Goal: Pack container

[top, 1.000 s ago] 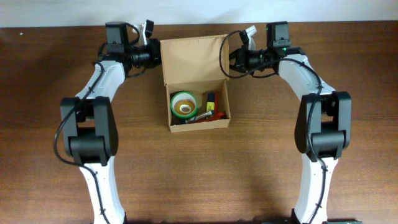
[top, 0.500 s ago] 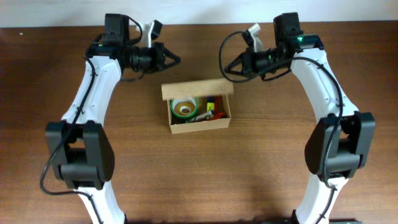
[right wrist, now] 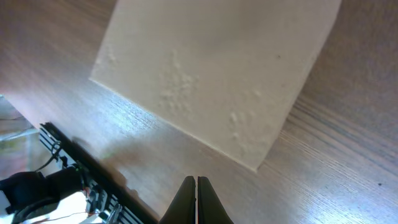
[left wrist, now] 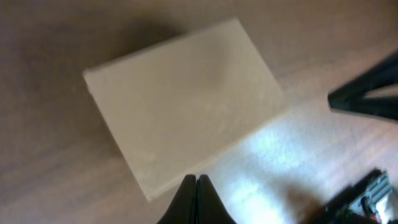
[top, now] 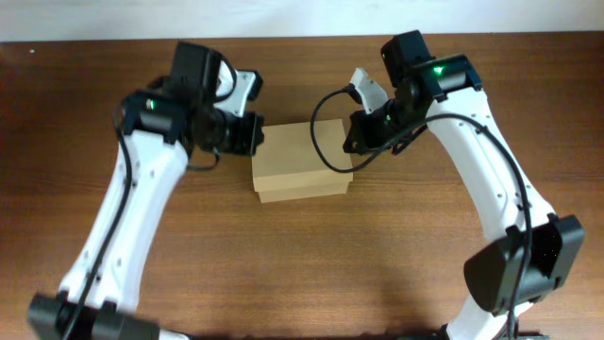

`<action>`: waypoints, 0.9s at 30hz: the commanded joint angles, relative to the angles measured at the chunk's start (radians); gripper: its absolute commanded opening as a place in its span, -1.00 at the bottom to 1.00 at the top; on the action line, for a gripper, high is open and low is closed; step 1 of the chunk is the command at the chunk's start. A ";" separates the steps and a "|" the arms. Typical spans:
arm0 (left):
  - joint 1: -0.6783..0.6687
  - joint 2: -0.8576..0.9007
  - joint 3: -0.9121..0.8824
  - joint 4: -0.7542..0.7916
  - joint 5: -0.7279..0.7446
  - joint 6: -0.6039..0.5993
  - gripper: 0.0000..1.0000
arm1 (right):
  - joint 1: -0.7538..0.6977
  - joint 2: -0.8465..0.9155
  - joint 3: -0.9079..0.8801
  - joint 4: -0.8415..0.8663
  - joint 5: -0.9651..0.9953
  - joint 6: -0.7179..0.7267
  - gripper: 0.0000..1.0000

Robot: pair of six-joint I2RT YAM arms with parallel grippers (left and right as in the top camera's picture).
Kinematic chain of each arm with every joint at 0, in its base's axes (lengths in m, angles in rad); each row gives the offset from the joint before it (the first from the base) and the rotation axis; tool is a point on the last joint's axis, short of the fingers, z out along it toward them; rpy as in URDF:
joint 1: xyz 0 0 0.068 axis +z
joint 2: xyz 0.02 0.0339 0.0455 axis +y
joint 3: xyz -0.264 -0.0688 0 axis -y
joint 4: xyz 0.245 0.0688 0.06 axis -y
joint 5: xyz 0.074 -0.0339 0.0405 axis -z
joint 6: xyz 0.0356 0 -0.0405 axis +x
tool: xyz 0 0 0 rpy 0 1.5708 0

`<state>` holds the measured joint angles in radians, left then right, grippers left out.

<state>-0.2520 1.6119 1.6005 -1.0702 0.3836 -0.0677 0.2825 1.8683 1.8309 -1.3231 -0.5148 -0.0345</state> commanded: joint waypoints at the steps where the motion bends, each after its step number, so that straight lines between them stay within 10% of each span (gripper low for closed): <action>1: -0.023 -0.087 -0.169 0.087 -0.040 -0.069 -0.96 | 0.028 -0.021 -0.021 0.033 0.077 0.032 -0.92; 14: -0.027 -0.107 -0.583 0.416 -0.029 -0.179 -0.97 | 0.053 -0.021 -0.423 0.372 0.082 0.145 -0.92; 20: -0.028 -0.114 -0.587 0.411 -0.029 -0.179 -0.97 | 0.051 -0.028 -0.409 0.359 0.078 0.148 -0.93; 27: -0.027 -0.510 -0.470 0.304 -0.104 -0.178 -0.96 | 0.051 -0.368 -0.225 0.159 0.178 0.148 -0.93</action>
<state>-0.2775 1.1816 1.1160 -0.7414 0.2981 -0.2333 0.3279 1.6062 1.5784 -1.1419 -0.3943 0.1093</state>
